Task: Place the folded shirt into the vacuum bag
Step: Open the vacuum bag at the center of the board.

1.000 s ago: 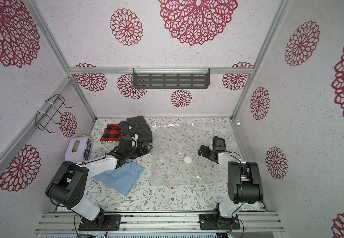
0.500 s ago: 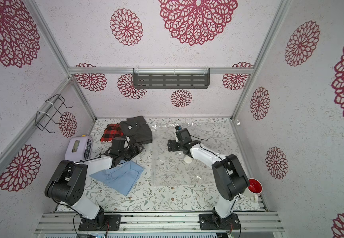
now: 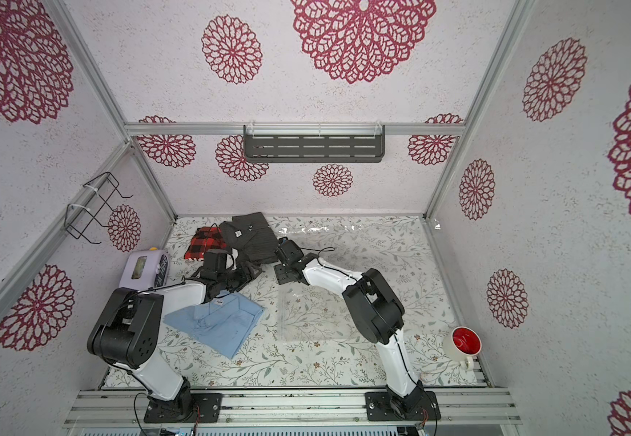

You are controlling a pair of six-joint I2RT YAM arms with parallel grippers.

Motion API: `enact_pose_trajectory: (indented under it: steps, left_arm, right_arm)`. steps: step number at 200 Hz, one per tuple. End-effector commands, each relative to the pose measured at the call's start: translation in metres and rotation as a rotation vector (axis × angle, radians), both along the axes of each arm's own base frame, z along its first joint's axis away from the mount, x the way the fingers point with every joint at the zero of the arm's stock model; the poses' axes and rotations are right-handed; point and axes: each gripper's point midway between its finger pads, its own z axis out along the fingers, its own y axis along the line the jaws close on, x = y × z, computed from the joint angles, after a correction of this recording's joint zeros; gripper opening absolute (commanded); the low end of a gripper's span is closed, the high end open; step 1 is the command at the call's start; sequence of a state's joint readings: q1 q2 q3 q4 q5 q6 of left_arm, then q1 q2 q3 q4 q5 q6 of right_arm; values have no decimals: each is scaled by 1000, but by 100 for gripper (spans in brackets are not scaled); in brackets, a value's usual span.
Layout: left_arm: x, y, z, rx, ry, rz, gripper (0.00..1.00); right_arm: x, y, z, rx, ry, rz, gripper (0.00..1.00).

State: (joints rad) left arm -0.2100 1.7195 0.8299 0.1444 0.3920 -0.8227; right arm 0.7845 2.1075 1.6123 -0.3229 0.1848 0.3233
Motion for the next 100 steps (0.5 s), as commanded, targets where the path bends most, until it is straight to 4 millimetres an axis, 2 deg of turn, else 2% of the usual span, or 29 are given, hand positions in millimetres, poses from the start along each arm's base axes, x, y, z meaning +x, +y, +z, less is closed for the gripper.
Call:
enact_pose_trajectory:
  steps: [1, 35, 57, 67, 100]
  left_arm:
    - [5, -2, 0, -26, -13, -4, 59]
    - [7, -4, 0, -36, -11, -8, 60]
    - [6, -6, -4, -44, -2, -15, 60]
    - [6, -5, -4, -44, -2, -16, 61]
    - [7, -9, -8, -51, 10, -28, 63]
  right_arm:
    - [4, 4, 7, -65, -25, -12, 67]
    - [12, 3, -3, -139, -21, -59, 66]
    - [16, -4, -9, -189, -22, -94, 59]
    - [18, -7, -9, -201, -27, -106, 54]
    - [17, -13, 0, -205, -54, -121, 28]
